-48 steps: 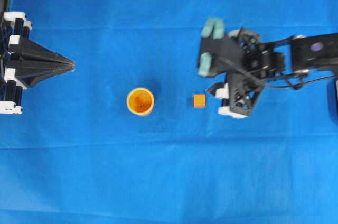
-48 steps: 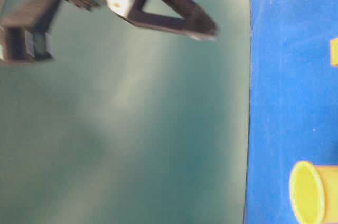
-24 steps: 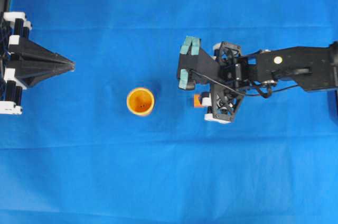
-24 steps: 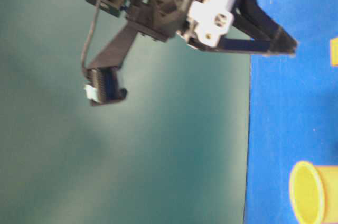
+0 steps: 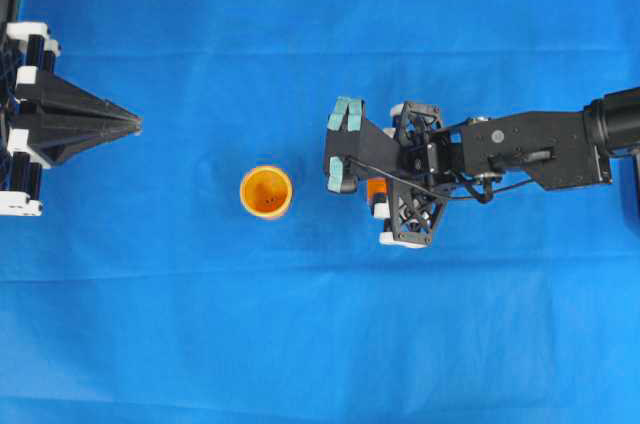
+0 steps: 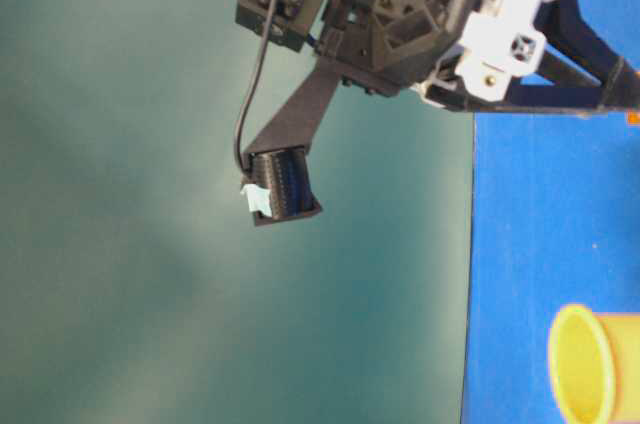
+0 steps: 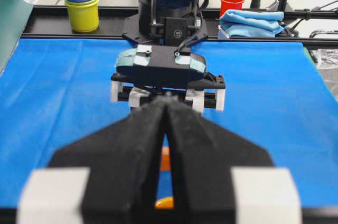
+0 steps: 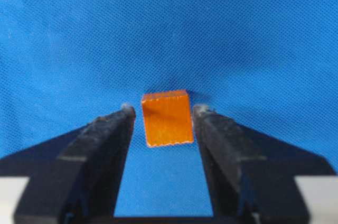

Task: Move the block forward with right arm.
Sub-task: 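Lower the right gripper around the orange cube and close on it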

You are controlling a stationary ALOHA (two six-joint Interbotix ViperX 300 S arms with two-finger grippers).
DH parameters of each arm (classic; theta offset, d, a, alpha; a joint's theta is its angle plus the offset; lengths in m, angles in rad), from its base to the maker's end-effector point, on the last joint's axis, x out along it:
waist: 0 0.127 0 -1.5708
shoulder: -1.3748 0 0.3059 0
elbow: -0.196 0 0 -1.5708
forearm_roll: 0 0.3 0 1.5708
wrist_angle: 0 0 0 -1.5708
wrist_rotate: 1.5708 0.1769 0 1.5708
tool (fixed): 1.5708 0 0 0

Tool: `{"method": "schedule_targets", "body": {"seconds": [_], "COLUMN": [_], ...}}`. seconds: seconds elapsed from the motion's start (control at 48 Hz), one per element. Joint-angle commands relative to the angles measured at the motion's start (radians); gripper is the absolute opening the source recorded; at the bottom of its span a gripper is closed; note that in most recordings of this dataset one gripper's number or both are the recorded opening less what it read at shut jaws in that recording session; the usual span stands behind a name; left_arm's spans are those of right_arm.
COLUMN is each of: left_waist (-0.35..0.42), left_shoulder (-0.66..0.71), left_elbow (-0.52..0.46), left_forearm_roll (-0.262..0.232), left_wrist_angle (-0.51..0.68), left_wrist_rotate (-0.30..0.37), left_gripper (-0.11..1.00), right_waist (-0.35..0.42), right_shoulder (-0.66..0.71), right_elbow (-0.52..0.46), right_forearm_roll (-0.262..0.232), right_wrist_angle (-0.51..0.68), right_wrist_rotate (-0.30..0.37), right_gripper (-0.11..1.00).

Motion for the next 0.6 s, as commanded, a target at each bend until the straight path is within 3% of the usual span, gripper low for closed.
{"method": "schedule_targets", "body": {"seconds": [0.0,0.583], "left_waist": [0.0,0.002], "left_shoulder": [0.005,0.003], "left_elbow": [-0.037,-0.037], "left_forearm_roll": [0.002,0.002], "left_wrist_angle": [-0.006,-0.006], "left_wrist_rotate": [0.0,0.0], "left_gripper": [0.01,0.01], "right_waist": [0.002,0.002], "right_shoulder": [-0.009,0.044], "right_elbow": [-0.023,-0.009], "right_forearm_roll": [0.002,0.0], "right_wrist_angle": [-0.006,-0.048], "right_wrist_rotate": [-0.002,-0.003], "right_gripper": [0.58,0.6]}}
